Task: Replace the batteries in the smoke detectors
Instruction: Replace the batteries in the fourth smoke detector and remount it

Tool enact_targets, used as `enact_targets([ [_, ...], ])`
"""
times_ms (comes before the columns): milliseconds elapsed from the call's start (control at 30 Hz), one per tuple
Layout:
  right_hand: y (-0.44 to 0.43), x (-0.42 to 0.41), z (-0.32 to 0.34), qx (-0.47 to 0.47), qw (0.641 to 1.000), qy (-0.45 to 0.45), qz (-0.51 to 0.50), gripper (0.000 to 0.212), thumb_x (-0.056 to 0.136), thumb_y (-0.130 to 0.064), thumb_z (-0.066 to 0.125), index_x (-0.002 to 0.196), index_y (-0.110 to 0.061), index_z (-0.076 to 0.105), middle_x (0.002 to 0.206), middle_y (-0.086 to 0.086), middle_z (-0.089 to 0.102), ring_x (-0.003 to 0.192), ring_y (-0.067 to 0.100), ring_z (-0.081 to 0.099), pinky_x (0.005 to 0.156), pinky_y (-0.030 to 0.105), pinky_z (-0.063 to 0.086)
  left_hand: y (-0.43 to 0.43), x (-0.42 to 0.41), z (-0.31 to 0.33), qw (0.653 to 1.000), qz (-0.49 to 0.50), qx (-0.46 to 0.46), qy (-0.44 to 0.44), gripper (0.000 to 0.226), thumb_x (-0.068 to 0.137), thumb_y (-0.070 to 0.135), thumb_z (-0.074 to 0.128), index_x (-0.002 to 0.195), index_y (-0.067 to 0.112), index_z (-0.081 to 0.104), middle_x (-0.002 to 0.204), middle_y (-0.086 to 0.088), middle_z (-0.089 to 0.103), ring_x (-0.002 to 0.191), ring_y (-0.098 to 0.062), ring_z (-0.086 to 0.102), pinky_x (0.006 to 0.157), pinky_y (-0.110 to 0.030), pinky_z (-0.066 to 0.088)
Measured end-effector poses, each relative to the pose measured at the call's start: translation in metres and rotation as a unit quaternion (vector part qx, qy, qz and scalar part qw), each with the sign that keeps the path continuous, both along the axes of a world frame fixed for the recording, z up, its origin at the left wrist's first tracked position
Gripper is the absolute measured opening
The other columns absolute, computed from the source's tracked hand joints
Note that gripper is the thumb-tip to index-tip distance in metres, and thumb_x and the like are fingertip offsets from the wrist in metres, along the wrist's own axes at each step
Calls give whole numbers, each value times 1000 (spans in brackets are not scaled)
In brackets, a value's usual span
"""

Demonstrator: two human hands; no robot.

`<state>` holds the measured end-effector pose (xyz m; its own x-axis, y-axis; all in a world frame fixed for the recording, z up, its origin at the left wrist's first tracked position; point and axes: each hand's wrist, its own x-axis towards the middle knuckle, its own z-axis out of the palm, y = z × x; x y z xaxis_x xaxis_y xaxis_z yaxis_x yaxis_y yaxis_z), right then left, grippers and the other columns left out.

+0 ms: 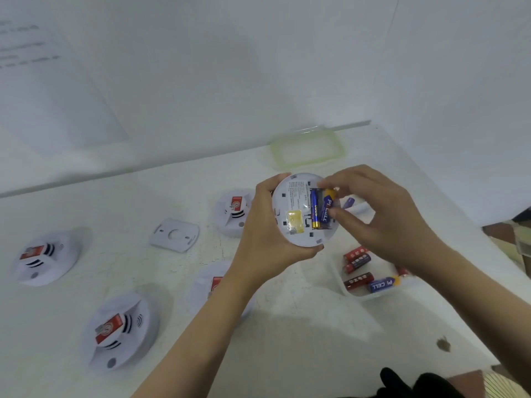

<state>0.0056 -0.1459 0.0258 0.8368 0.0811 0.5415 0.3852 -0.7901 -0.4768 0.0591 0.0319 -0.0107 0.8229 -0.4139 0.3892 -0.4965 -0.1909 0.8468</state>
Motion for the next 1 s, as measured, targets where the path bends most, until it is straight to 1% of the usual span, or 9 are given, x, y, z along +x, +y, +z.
enact_targets([
  [100, -17, -3, -3, -54, 998, 13, 28, 28, 80, -2, 68, 107, -11, 67, 102, -1, 51, 88, 0, 46, 81, 4, 40, -11, -3, -5, 1000, -11, 9, 2, 97, 50, 6, 93, 125, 25, 33, 119, 22, 45, 112, 6, 50, 88, -12, 47],
  [233, -36, -8, 5, -88, 994, 62, 28, 17, 83, -11, 68, 95, -21, 64, 101, -9, 47, 87, -2, 45, 76, 7, 40, -24, -5, -4, 1000, -16, 11, -5, 96, 51, 9, 91, 126, 22, 33, 119, 21, 45, 112, 8, 49, 87, -8, 45],
  [333, -47, -14, 8, -48, 997, 59, 21, 13, 83, -13, 68, 92, -22, 65, 92, -14, 53, 83, -6, 49, 70, 5, 38, -30, -3, -4, 1000, -12, 10, -21, 96, 50, 12, 91, 127, 20, 33, 122, 18, 44, 114, 8, 48, 88, -7, 44],
  [433, -56, -22, 5, 0, 998, 54, 9, 15, 82, -13, 71, 93, -21, 66, 88, -12, 61, 78, 0, 53, 65, 10, 42, -34, 0, -6, 1000, -1, 14, -26, 101, 49, 10, 95, 128, 20, 32, 123, 18, 43, 115, 10, 47, 89, -6, 42],
  [567, -70, -32, -10, 3, 991, 128, 26, 22, 79, -17, 74, 87, -33, 61, 79, -20, 59, 76, -2, 54, 65, 8, 40, -35, 1, -9, 1000, -1, 19, -13, 105, 47, 13, 95, 130, 23, 32, 122, 32, 43, 117, 13, 45, 89, -4, 40],
  [667, -72, -36, -19, -23, 989, 147, 18, 22, 83, -34, 68, 103, -38, 59, 96, -25, 58, 87, -5, 53, 71, 5, 38, -38, 0, -11, 1000, -15, 24, -5, 103, 47, 21, 94, 130, 27, 33, 119, 41, 43, 118, 9, 47, 90, -5, 41],
  [767, -66, -34, -15, -48, 994, 97, -19, 51, 85, -49, 56, 132, -30, 47, 120, -23, 49, 102, -13, 43, 83, 3, 32, -44, -5, -8, 999, -24, 35, -4, 99, 48, 20, 91, 126, 36, 33, 118, 38, 45, 115, 7, 50, 87, -7, 43],
  [900, -59, -26, -3, -102, 988, 110, -20, 73, 85, -42, 61, 146, -21, 28, 132, -8, 54, 111, 6, 53, 86, 18, 42, -49, -10, -3, 998, -29, 56, -9, 95, 50, 27, 91, 123, 41, 32, 117, 36, 46, 112, 8, 51, 83, -9, 47],
  [1000, -60, -21, 1, -158, 980, 123, 0, 73, 84, -41, 62, 145, -16, 31, 133, 1, 56, 111, 18, 58, 88, 31, 51, -51, -12, 0, 996, -31, 82, -20, 94, 51, 38, 89, 126, 41, 31, 120, 29, 48, 111, 5, 52, 83, -13, 49],
])
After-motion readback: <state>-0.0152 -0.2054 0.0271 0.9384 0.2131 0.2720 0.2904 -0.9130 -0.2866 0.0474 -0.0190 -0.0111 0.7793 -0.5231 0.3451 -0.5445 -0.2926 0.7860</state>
